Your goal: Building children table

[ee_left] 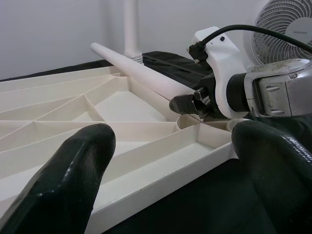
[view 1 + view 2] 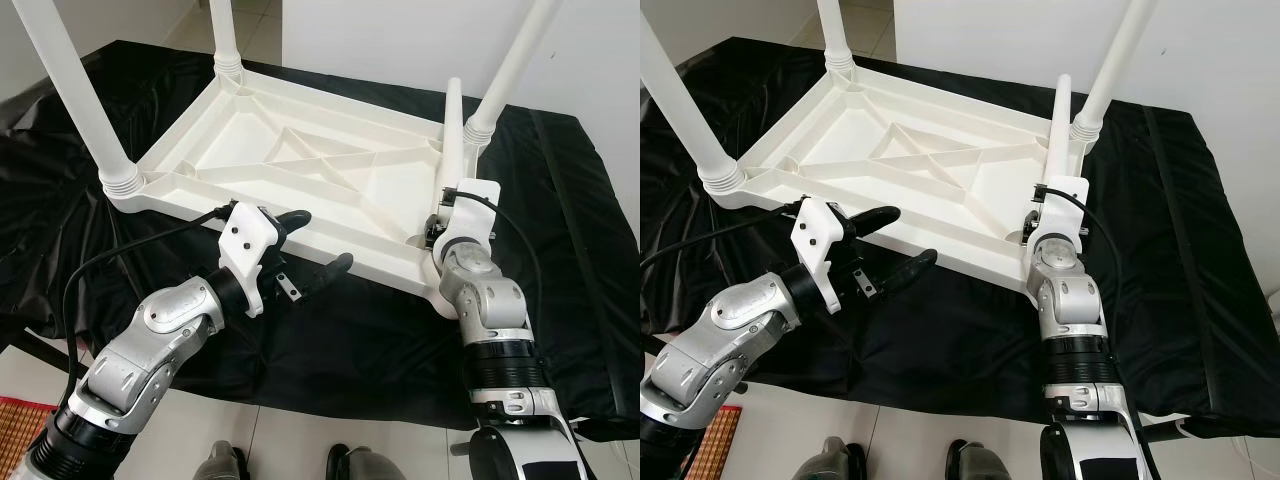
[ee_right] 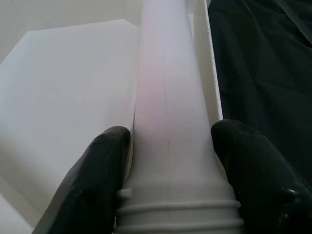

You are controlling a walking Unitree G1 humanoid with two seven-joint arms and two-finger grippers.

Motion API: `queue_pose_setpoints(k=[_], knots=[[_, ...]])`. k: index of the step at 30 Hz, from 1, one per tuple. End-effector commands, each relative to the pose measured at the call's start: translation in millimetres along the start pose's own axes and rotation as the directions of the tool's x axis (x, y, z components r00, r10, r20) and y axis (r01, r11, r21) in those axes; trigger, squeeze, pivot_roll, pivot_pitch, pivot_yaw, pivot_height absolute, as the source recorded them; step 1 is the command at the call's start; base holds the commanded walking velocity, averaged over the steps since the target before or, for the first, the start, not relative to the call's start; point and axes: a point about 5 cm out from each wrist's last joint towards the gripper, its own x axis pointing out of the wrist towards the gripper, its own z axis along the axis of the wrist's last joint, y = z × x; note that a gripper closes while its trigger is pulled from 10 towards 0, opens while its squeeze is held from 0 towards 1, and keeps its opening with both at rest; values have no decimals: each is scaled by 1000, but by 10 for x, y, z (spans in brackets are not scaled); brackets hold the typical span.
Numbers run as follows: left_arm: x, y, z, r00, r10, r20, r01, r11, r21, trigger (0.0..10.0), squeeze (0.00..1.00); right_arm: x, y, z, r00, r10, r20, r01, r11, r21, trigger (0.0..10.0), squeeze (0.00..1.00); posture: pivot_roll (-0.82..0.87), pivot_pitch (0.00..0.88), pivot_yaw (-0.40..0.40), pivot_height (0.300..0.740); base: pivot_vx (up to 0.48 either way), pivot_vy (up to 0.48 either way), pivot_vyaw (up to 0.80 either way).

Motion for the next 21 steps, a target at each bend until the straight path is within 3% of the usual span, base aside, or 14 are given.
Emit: queue_pose_setpoints(k=[1, 2, 3, 4, 5, 6, 7, 11, 21], knots=[[6, -61, -7, 994, -109, 1, 109, 994, 7, 10000, 0, 13, -30, -109, 999, -19, -42, 19, 1000, -10, 9843, 0, 36, 151, -48, 740, 0, 0, 0], [6, -61, -6, 994, -109, 1, 109, 994, 8, 10000, 0, 6, -24, -81, 1000, -16, -26, 16, 1000, 2, 3608, 0, 36, 151, -48, 740, 0, 0, 0], [6, -61, -6, 994, -109, 1, 109, 994, 8, 10000, 0, 6, -24, -81, 1000, -16, -26, 16, 1000, 2, 3608, 0, 36, 151, -48, 740, 0, 0, 0], [6, -61, -5, 994, -108, 2, 108, 994, 9, 10000, 0, -17, -15, -17, 1000, -12, 13, 11, 999, 34, 0, 0, 36, 151, -48, 740, 0, 0, 0], [6, -61, -5, 994, -108, 2, 108, 994, 9, 10000, 0, -17, -15, -17, 1000, -12, 13, 11, 999, 34, 0, 0, 36, 151, -48, 740, 0, 0, 0], [5, -62, -2, 994, -108, 4, 108, 994, 7, 10000, 0, -45, -13, 57, 998, 1, 65, -7, 996, 87, 10000, 0, 36, 151, -48, 740, 0, 0, 0], [6, -60, 0, 994, -108, 4, 108, 994, 7, 10000, 0, -70, -20, 120, 993, 26, 118, -43, 988, 146, 10000, 0, 37, 153, -47, 740, 0, 0, 0], [9, -58, -1, 994, -109, 3, 109, 994, 7, 10000, 0, -104, -82, 210, 980, 37, 193, -84, 967, 240, 10000, 0, 37, 153, -47, 740, 0, 0, 0], [9, -58, 0, 994, -108, 4, 108, 994, 3, 10000, 0, -133, -122, 318, 964, 61, 259, -137, 948, 286, 10000, 0, 34, 161, -43, 740, 0, 0, 0]])
